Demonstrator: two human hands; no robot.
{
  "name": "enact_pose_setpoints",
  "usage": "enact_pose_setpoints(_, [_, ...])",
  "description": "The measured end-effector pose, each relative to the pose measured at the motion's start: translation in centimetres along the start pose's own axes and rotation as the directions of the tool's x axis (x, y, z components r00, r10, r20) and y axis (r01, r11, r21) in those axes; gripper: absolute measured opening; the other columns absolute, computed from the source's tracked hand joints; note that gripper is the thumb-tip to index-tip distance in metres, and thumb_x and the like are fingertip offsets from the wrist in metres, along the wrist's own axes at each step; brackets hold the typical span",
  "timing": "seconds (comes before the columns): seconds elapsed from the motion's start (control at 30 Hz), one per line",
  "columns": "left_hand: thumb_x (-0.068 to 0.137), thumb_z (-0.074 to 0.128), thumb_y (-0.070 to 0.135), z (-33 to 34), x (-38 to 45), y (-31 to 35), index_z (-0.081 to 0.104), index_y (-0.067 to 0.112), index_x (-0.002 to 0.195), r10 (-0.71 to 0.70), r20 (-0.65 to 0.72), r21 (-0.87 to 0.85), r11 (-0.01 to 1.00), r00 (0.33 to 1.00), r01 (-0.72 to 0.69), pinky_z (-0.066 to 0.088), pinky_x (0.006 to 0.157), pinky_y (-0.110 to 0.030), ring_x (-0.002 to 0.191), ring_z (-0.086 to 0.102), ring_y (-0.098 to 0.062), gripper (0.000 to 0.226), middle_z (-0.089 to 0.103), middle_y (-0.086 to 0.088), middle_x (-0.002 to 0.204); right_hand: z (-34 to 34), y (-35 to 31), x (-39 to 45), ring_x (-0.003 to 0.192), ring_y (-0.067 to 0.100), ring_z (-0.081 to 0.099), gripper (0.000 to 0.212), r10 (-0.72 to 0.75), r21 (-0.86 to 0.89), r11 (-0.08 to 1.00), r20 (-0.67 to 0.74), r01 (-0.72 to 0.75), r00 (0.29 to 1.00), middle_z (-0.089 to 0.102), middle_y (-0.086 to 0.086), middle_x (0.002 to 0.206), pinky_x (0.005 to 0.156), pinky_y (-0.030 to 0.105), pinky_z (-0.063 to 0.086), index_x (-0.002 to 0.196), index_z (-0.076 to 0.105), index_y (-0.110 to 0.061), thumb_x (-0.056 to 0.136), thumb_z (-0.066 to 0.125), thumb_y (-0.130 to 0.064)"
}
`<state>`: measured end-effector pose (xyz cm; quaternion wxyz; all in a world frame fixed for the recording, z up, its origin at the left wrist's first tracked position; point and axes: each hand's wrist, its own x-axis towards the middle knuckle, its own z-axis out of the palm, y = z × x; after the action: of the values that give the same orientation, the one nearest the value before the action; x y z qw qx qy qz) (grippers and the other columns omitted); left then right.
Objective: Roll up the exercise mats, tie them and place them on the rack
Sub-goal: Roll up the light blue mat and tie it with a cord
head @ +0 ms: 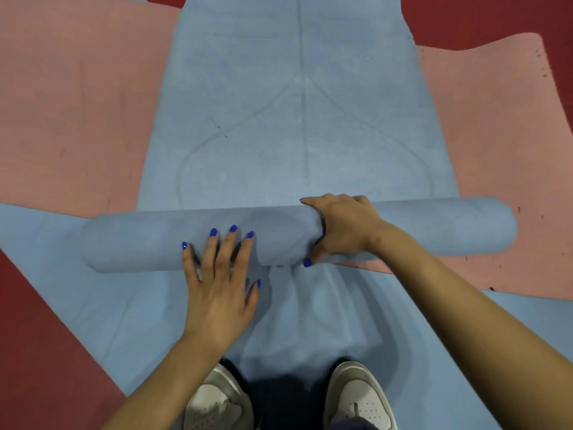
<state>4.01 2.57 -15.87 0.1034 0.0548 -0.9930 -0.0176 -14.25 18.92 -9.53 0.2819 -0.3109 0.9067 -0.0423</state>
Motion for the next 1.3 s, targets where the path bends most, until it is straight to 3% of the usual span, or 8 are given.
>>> enact_pose_setpoints(0.17, [0.075,0.068,0.036,-0.6,2.1,0.3,0.029,0.008,0.144,-0.068,0.081,0.019,0.998,0.994,0.067,0.02,0.098,-0.079,0.137,0.025,-0.039,0.083,0.035,-0.014,0.146,-1.5,0.0,0.6,0.14,0.022,0.024,0.107,0.057,0.043,0.997,0.074,-0.06,0.996,0.033,0.001,0.149,0.116,0.045,0.011,0.149,0.019,-0.034,0.063,0.077,-0.06])
enact_pose_setpoints(0.37, [0.057,0.082,0.049,-0.6,5.4,-0.5,0.027,0.007,0.144,-0.065,0.2,0.09,0.995,0.978,0.048,0.017,0.096,-0.08,0.137,0.028,-0.04,0.112,0.042,-0.017,0.144,0.6,-0.3,-2.8,0.147,0.021,0.0,0.084,0.024,-0.088,0.995,-0.256,-0.048,0.966,0.008,0.007,0.159,0.117,0.05,-0.003,0.152,0.009,-0.029,0.087,0.056,-0.053])
enact_pose_setpoints(0.6, [0.079,0.058,0.065,-1.5,7.8,0.1,-0.027,0.001,0.141,-0.089,0.379,0.347,0.936,0.921,-0.052,0.011,0.102,-0.076,0.145,-0.002,-0.042,0.122,-0.005,-0.014,0.16,4.8,0.8,-1.3,0.134,0.043,0.036,0.127,-0.062,-0.284,0.956,-0.42,-0.066,0.906,0.038,0.024,0.145,0.104,0.067,0.019,0.146,0.024,-0.013,0.037,0.087,-0.035])
enact_pose_setpoints(0.7, [0.079,0.059,0.064,-1.4,9.2,-0.2,-0.019,0.005,0.147,-0.108,0.415,0.315,0.949,0.904,-0.031,0.006,0.104,-0.074,0.146,-0.003,-0.039,0.119,-0.003,-0.012,0.159,3.9,0.8,-0.3,0.137,0.044,0.029,0.144,-0.035,-0.314,0.945,-0.371,-0.09,0.928,0.033,0.024,0.147,0.105,0.07,0.013,0.149,0.017,-0.014,0.031,0.089,-0.051])
enact_pose_setpoints(0.83, [0.066,0.074,0.061,-1.6,12.0,-1.0,-0.001,0.006,0.149,-0.066,0.418,0.281,0.958,0.906,-0.06,-0.003,0.113,-0.06,0.147,0.004,-0.033,0.125,0.014,-0.012,0.155,1.2,0.9,1.3,0.144,0.039,0.002,0.143,0.006,-0.342,0.936,-0.214,-0.081,0.977,0.005,0.019,0.156,0.105,0.071,-0.002,0.151,-0.012,-0.016,0.052,0.079,-0.066])
enact_pose_setpoints(0.97, [0.062,0.081,0.055,-1.6,14.3,-1.9,0.007,0.004,0.147,-0.013,0.476,0.244,0.963,0.88,-0.117,-0.002,0.118,-0.047,0.146,0.007,-0.034,0.124,0.014,-0.022,0.154,-0.8,1.6,3.4,0.14,0.039,0.019,0.139,-0.032,-0.391,0.92,-0.153,-0.031,0.988,0.02,0.019,0.151,0.107,0.067,0.011,0.151,-0.007,-0.019,0.053,0.079,-0.065])
enact_pose_setpoints(1.07, [0.061,0.08,0.057,-1.8,15.8,-2.6,0.016,0.003,0.143,0.039,0.529,0.199,0.965,0.848,-0.168,0.015,0.118,-0.043,0.136,0.03,-0.037,0.117,0.033,-0.023,0.143,-1.8,2.4,4.6,0.12,0.036,0.046,0.123,-0.127,-0.416,0.908,-0.149,0.055,0.981,0.045,0.016,0.133,0.107,0.048,0.032,0.15,0.013,-0.018,0.055,0.076,-0.064])
enact_pose_setpoints(1.3, [0.059,0.078,0.055,-2.7,16.5,-3.4,0.038,0.01,0.126,0.145,0.496,0.127,0.963,0.856,-0.236,0.043,0.081,-0.035,0.097,0.052,-0.029,0.09,0.054,-0.01,0.111,-2.5,2.7,4.8,0.093,0.031,0.06,0.103,-0.226,-0.507,0.856,-0.2,0.097,0.953,0.057,0.01,0.111,0.074,0.034,0.044,0.135,0.033,-0.019,0.055,0.07,-0.071])
